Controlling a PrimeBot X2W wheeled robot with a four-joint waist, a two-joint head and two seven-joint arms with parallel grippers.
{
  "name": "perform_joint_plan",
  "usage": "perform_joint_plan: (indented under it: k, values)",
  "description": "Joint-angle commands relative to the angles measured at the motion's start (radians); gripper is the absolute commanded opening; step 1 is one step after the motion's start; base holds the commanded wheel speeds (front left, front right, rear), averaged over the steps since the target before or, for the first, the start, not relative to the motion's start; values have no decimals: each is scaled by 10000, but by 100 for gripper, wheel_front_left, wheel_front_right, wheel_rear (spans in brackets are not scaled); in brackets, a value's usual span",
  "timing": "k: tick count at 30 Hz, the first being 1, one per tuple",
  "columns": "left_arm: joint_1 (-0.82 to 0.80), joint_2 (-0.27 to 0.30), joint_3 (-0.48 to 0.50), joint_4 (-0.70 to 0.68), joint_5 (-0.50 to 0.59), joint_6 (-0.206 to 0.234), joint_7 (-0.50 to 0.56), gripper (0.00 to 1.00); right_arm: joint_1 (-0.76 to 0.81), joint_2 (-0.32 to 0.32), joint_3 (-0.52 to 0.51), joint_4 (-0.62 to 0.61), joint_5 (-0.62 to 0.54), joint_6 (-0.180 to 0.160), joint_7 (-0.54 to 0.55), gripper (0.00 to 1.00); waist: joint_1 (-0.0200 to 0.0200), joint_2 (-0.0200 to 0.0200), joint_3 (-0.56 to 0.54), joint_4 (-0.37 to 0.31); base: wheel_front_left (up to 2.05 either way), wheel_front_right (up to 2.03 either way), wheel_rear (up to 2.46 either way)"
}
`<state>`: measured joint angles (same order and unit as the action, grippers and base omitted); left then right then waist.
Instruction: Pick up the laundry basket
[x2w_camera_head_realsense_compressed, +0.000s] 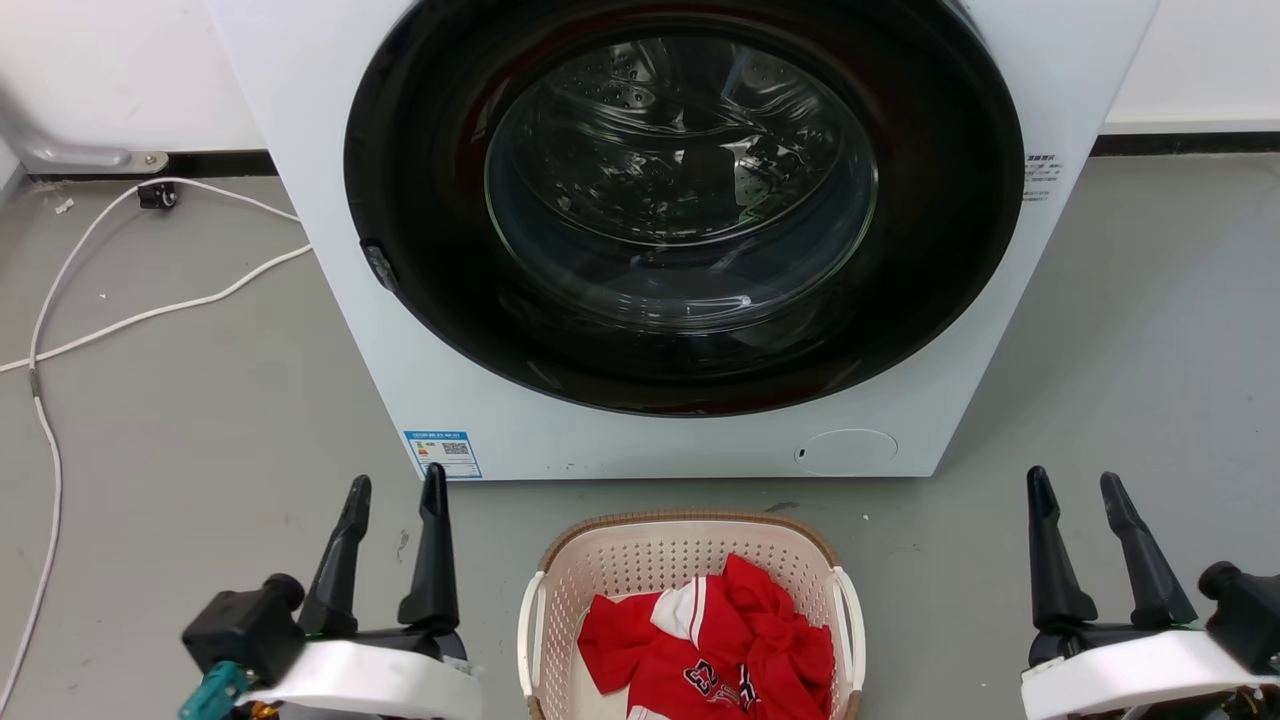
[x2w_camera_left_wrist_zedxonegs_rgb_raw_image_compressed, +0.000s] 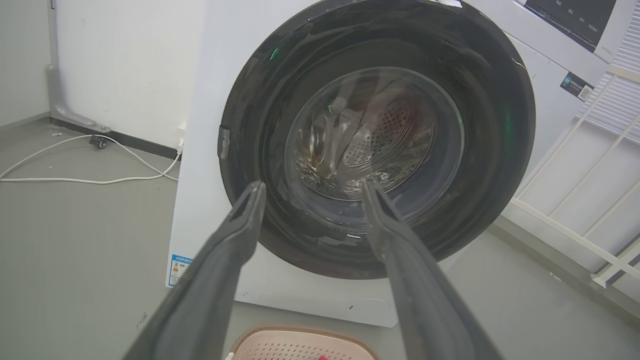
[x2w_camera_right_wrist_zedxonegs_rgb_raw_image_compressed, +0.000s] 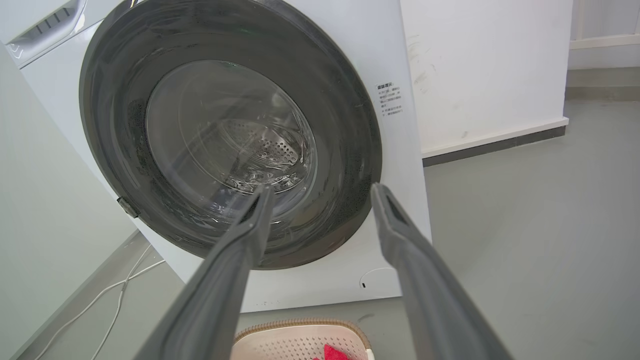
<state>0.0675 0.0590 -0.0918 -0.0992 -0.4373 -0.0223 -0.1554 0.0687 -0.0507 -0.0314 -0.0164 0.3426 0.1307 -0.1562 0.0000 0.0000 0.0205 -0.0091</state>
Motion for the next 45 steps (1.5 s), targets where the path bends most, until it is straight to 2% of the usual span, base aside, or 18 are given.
perform_joint_plan:
  k: [1, 10, 11, 24, 28, 35, 40, 45]
  values:
    - [20, 105, -110, -64, 297, 70, -104, 100, 34, -13, 26, -53, -330, -1, -93, 100, 0, 0, 11, -6, 0, 0, 0]
    - [33, 561, -974, 73, 1360, 610, -318, 100, 169, -9, 130, -16, -1355, 0, -310, 100, 0, 0, 29, -50, 0, 0, 0]
    - [62, 732, -1304, 195, 1653, 812, -409, 100, 257, -6, 188, 47, -1718, 0, -405, 100, 0, 0, 5, -69, 0, 0, 0]
    - [212, 1048, -2055, 526, 2594, 1332, -682, 100, 420, -2, 282, 190, -2844, -1, -673, 100, 0, 0, -89, -107, 0, 0, 0]
    - [278, 922, -2078, 498, 2480, 1088, -757, 100, 456, 1, 298, 105, -3147, -1, -767, 100, 0, 0, -101, -115, 0, 0, 0]
    - [565, 394, -1310, 549, 2176, 525, -876, 100, 570, 2, 278, 151, -3193, -1, -858, 100, 0, 0, -115, -137, 0, 0, 0]
    - [734, 122, -844, 661, 2585, 14, -961, 100, 648, 5, 322, 352, -2788, -1, -954, 100, 0, 0, -154, -163, 0, 0, 0]
    - [840, 5, -718, 862, 3227, -201, -1062, 100, 691, 6, 410, 441, -3088, -1, -1047, 100, 0, 0, -175, -185, 0, 0, 0]
